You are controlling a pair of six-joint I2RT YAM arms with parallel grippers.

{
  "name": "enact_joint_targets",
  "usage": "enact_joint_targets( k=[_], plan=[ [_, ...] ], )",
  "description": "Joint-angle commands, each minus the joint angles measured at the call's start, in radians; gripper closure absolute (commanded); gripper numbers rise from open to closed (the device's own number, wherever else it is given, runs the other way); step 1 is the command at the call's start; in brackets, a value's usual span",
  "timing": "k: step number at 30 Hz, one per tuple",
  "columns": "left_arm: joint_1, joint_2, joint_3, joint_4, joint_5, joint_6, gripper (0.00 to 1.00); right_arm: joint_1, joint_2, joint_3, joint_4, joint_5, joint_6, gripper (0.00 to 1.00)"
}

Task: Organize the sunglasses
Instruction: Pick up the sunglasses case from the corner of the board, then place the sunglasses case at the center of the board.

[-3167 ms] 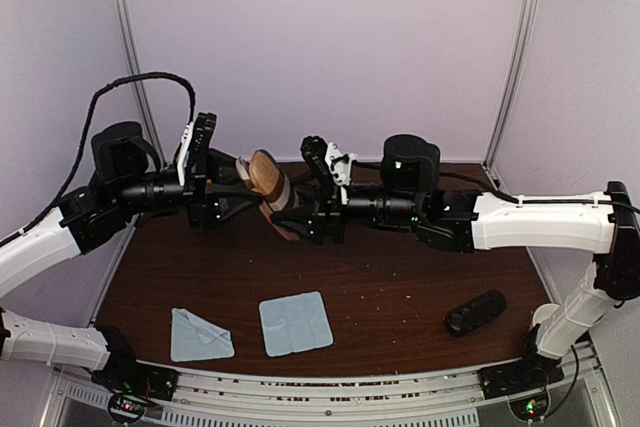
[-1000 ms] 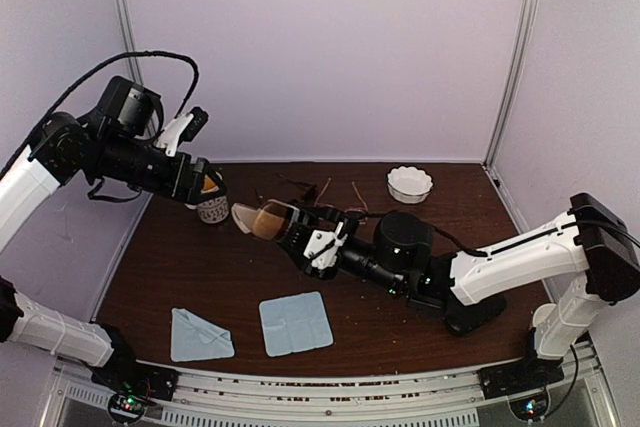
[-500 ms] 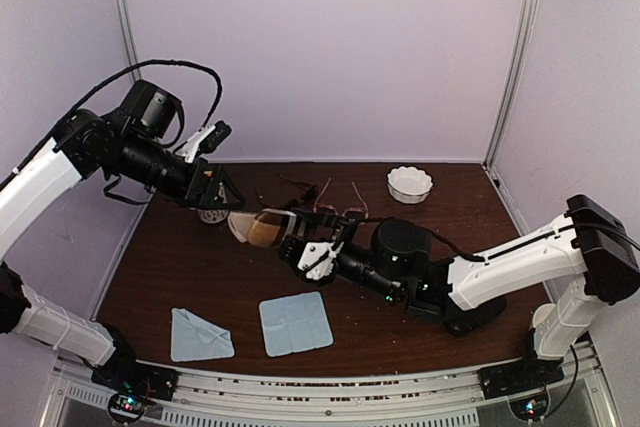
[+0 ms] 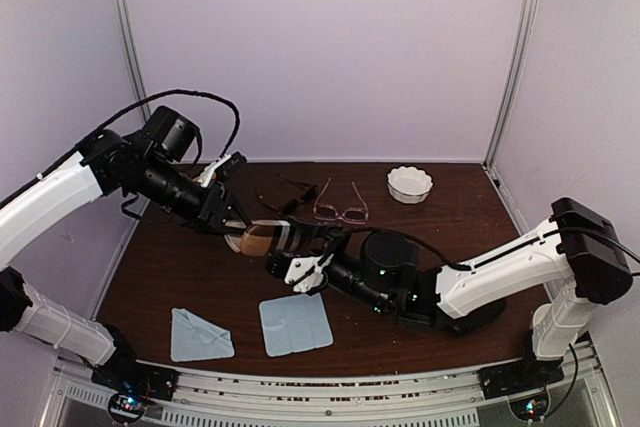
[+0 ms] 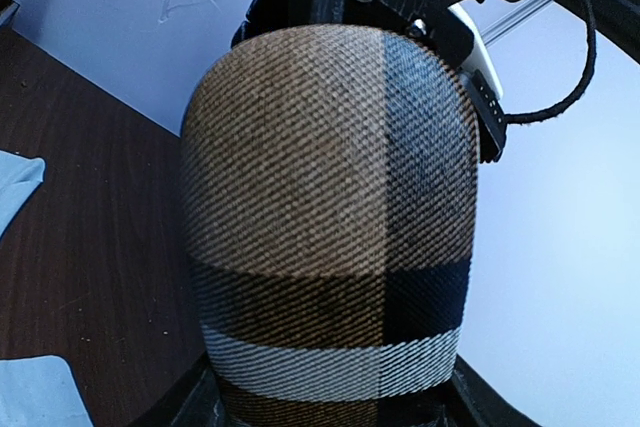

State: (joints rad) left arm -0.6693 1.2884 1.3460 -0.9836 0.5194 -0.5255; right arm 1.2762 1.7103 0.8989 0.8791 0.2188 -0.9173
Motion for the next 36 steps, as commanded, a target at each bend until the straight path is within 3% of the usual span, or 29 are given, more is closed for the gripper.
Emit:
enact_joint_targets(
  k=[1, 9, 13, 16, 19, 21, 25, 30, 36],
  plan=[
    [0.000, -0.006, -0.022, 0.078, 0.059, -0.027, 0.59, 0.010, 0.022, 0.049, 0.094, 0.074, -0.039, 0.97],
    [0.000, -0.007, -0.025, 0.081, 0.047, -0.044, 0.91, 0.017, 0.059, 0.060, 0.155, 0.121, -0.073, 0.91],
    [0.000, -0.012, -0.019, 0.088, 0.035, -0.052, 1.00, 0.018, 0.060, 0.067, 0.152, 0.129, -0.059, 0.77],
    [0.000, -0.020, -0.006, 0.089, -0.006, -0.053, 1.00, 0.018, 0.056, 0.067, 0.154, 0.133, -0.047, 0.62],
    [0.000, -0.029, 0.010, 0.089, -0.064, -0.043, 1.00, 0.019, 0.057, 0.059, 0.174, 0.139, -0.042, 0.38],
    [0.000, -0.037, 0.017, 0.092, -0.112, -0.028, 1.00, 0.020, 0.055, 0.049, 0.192, 0.146, -0.039, 0.27],
    [0.000, -0.051, 0.016, 0.104, -0.226, 0.004, 1.00, 0.023, 0.035, 0.012, 0.258, 0.153, -0.017, 0.17],
    [0.001, -0.075, 0.012, 0.156, -0.344, 0.075, 1.00, 0.025, -0.007, -0.014, 0.267, 0.128, 0.061, 0.12],
    [0.000, -0.142, -0.051, 0.222, -0.509, 0.167, 1.00, 0.043, -0.135, -0.039, 0.183, 0.100, 0.264, 0.02]
  ],
)
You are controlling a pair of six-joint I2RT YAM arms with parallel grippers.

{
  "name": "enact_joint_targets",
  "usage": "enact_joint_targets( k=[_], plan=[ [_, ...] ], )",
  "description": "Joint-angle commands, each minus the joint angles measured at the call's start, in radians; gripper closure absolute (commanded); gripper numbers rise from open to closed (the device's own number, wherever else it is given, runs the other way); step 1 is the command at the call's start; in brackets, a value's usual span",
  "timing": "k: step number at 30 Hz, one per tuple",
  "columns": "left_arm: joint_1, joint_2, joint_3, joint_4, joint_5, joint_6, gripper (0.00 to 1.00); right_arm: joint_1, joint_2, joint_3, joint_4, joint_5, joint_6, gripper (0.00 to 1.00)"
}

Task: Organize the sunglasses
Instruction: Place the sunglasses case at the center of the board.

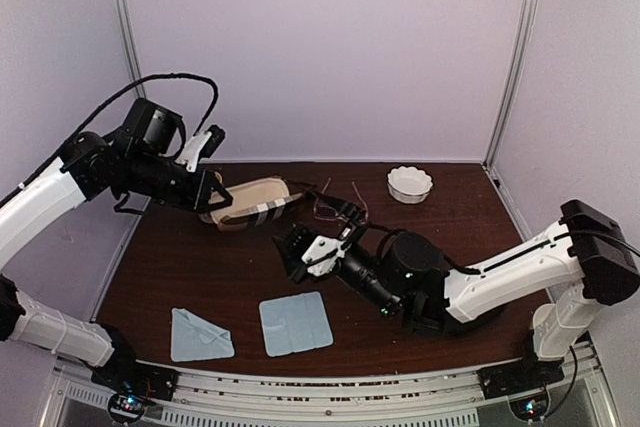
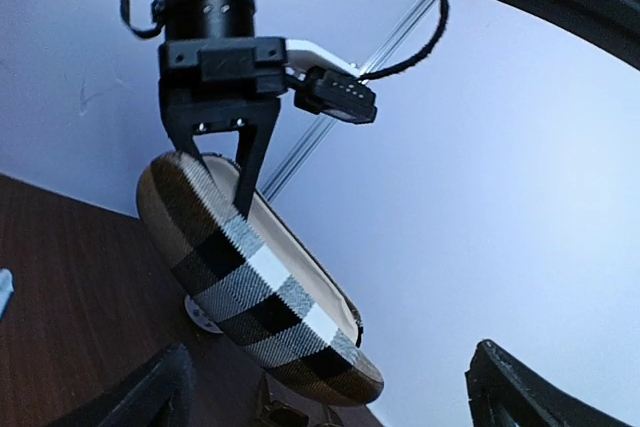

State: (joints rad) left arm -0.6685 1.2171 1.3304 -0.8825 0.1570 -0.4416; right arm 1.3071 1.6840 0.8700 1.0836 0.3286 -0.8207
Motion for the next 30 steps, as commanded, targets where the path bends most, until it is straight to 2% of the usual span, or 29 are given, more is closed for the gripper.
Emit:
enact_joint_targets(
  k=[1, 3, 7, 9, 13, 18, 20, 22, 25, 30],
  plan=[
    [0.000, -0.094, -0.065, 0.142, -0.173, 0.083, 1.00, 0.017, -0.133, -0.002, -0.098, 0.005, 0.212, 0.00],
    [0.000, -0.146, -0.136, 0.203, -0.198, 0.075, 1.00, 0.020, -0.187, 0.048, -0.264, 0.060, 0.332, 0.00],
    [-0.009, -0.240, -0.266, 0.301, -0.283, 0.069, 1.00, 0.022, -0.277, 0.194, -0.711, 0.220, 0.675, 0.00],
    [-0.021, -0.277, -0.317, 0.339, -0.322, 0.064, 1.00, 0.023, -0.320, 0.230, -0.889, 0.236, 0.841, 0.00],
    [-0.069, -0.347, -0.426, 0.484, -0.333, 0.049, 1.00, 0.022, -0.402, 0.230, -1.116, 0.281, 1.204, 0.03],
    [-0.109, -0.366, -0.497, 0.610, -0.360, 0.061, 1.00, 0.023, -0.466, 0.236, -1.369, 0.259, 1.579, 0.02],
    [-0.124, -0.367, -0.523, 0.663, -0.357, 0.060, 1.00, 0.020, -0.495, 0.195, -1.407, 0.257, 1.744, 0.02],
    [-0.150, -0.366, -0.554, 0.717, -0.371, 0.061, 1.00, 0.014, -0.525, 0.109, -1.317, 0.186, 1.862, 0.02],
    [-0.200, -0.355, -0.586, 0.790, -0.422, 0.078, 1.00, 0.014, -0.532, 0.045, -1.155, 0.091, 1.952, 0.04],
    [-0.281, -0.303, -0.609, 0.891, -0.536, 0.104, 1.00, 0.024, -0.458, 0.121, -1.152, 0.061, 2.011, 0.07]
  ],
)
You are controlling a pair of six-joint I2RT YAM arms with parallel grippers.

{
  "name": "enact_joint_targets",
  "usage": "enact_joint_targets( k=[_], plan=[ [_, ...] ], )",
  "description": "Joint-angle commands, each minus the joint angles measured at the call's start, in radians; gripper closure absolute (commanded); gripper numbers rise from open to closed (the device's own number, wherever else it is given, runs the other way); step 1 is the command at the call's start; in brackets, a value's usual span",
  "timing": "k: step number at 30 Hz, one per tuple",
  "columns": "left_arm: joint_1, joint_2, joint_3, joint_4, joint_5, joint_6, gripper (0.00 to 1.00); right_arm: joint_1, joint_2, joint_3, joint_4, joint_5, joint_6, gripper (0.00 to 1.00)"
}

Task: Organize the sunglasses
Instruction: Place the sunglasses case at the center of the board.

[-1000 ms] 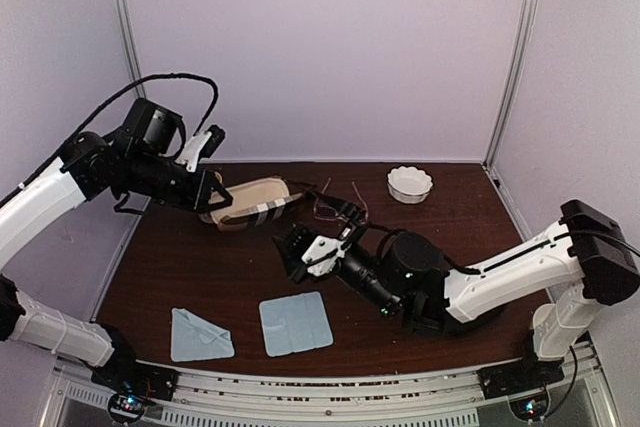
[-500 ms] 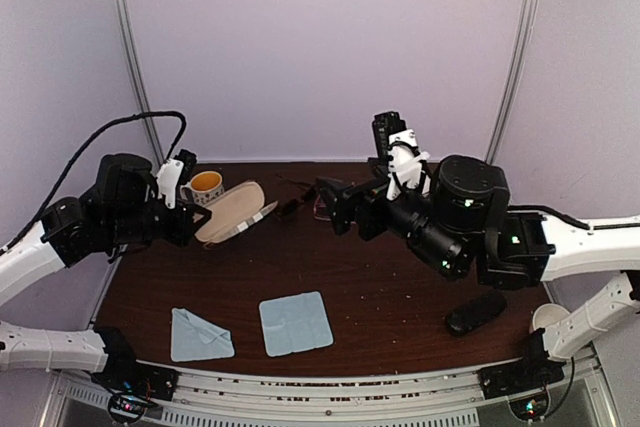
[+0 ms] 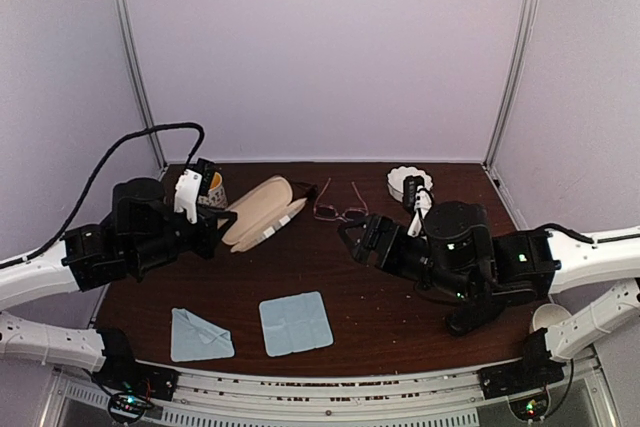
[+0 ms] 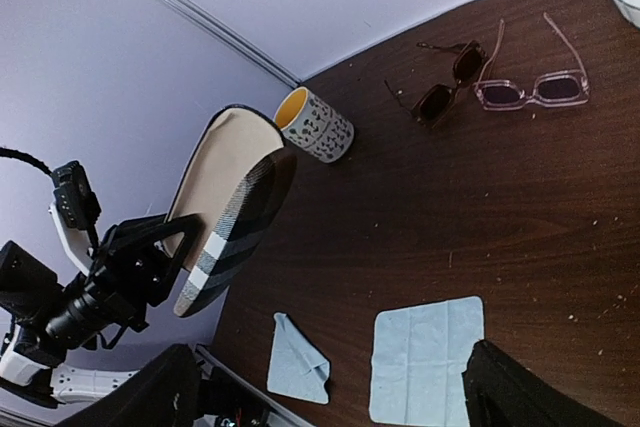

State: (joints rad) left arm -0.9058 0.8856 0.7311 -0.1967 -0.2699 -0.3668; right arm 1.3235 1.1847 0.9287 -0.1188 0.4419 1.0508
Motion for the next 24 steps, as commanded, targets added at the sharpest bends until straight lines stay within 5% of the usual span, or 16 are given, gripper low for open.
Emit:
enact_joint_targets(
  k=[1, 17, 24],
  plan=[
    [-0.053, 0.047, -0.005, 0.218, -0.126, 0.031, 1.00, 0.007, 0.061, 0.079, 0.050, -0.055, 0.145, 0.07],
    [-0.170, 0.208, 0.064, 0.313, -0.251, 0.023, 1.00, -0.053, 0.234, 0.226, -0.013, -0.044, 0.180, 0.30],
    [-0.185, 0.227, 0.077, 0.310, -0.290, 0.043, 1.00, -0.072, 0.183, 0.186, -0.183, -0.002, 0.188, 0.23]
  ],
)
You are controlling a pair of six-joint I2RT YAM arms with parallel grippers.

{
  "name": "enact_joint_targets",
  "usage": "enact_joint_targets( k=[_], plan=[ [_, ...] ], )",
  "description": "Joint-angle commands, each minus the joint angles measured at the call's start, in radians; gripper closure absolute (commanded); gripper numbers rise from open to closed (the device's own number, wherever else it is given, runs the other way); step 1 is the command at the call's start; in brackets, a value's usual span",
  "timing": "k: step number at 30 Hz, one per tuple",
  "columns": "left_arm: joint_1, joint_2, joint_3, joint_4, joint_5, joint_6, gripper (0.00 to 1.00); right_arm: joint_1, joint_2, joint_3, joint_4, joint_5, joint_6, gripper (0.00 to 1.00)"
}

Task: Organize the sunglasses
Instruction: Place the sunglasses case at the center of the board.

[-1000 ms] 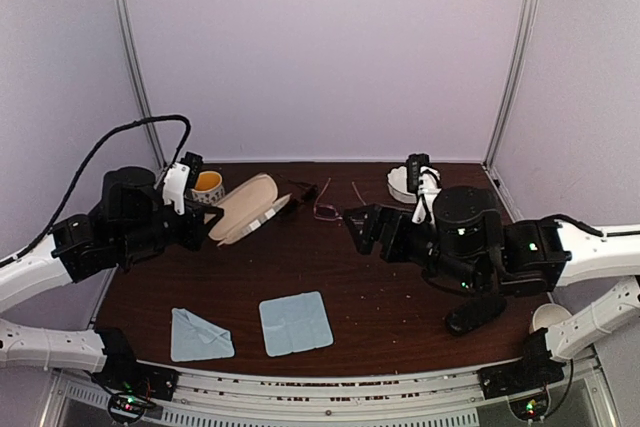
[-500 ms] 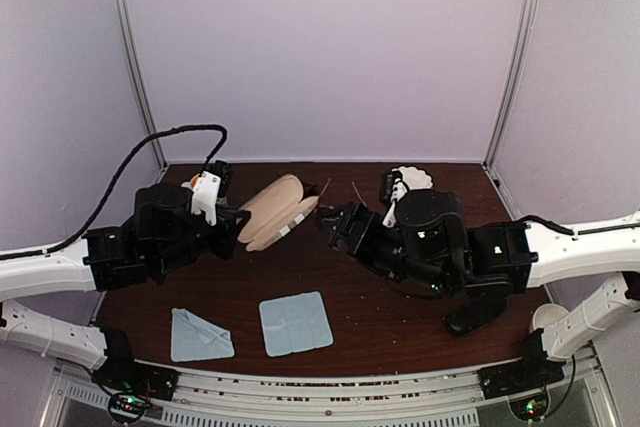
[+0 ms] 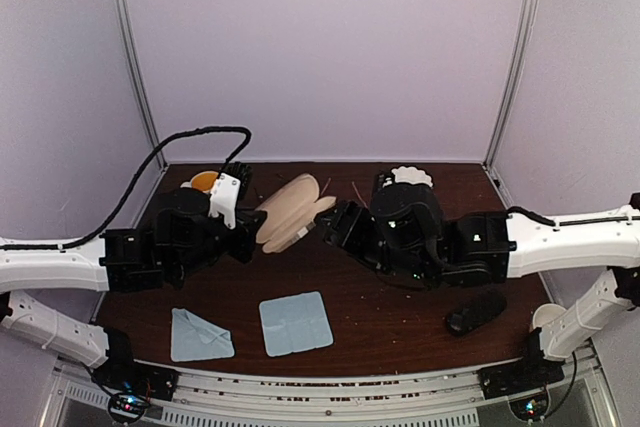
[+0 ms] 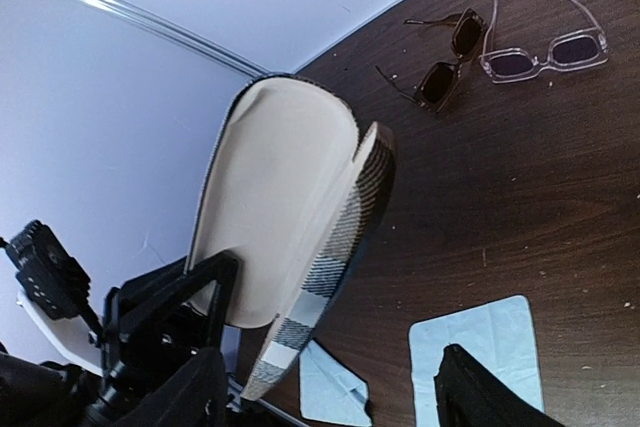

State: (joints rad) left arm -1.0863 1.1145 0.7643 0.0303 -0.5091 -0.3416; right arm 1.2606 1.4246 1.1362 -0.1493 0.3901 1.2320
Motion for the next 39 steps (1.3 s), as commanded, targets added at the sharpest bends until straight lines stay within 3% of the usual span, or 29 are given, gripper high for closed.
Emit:
enact_joint_targets(
  k=[1, 5, 8, 12, 17, 26, 35, 39],
  plan=[
    [-0.004, -0.002, 0.040, 0.083, -0.057, 0.023, 1.00, -0.014, -0.083, -0.036, -0.212, 0.068, 0.006, 0.21],
    [-0.004, -0.012, 0.019, 0.090, -0.078, 0.033, 1.00, -0.031, -0.234, -0.152, -0.516, 0.156, 0.124, 0.11],
    [-0.004, -0.007, 0.001, 0.114, -0.084, 0.033, 1.00, -0.060, -0.360, -0.284, -0.644, 0.139, 0.239, 0.01],
    [-0.004, 0.005, -0.006, 0.130, -0.066, 0.024, 1.00, -0.113, -0.471, -0.391, -0.762, 0.078, 0.350, 0.00],
    [-0.004, 0.024, -0.002, 0.142, -0.044, 0.020, 1.00, -0.214, -0.501, -0.463, -0.843, -0.031, 0.413, 0.00],
    [-0.005, 0.036, -0.011, 0.159, -0.028, 0.007, 1.00, -0.378, -0.523, -0.602, -0.768, -0.131, 0.397, 0.00],
    [-0.004, 0.032, -0.030, 0.157, -0.028, 0.007, 1.00, -0.484, -0.368, -0.611, -0.664, -0.193, 0.277, 0.00],
    [-0.004, 0.024, -0.040, 0.151, -0.029, 0.006, 1.00, -0.488, -0.318, -0.601, -0.656, -0.186, 0.250, 0.11]
  ],
)
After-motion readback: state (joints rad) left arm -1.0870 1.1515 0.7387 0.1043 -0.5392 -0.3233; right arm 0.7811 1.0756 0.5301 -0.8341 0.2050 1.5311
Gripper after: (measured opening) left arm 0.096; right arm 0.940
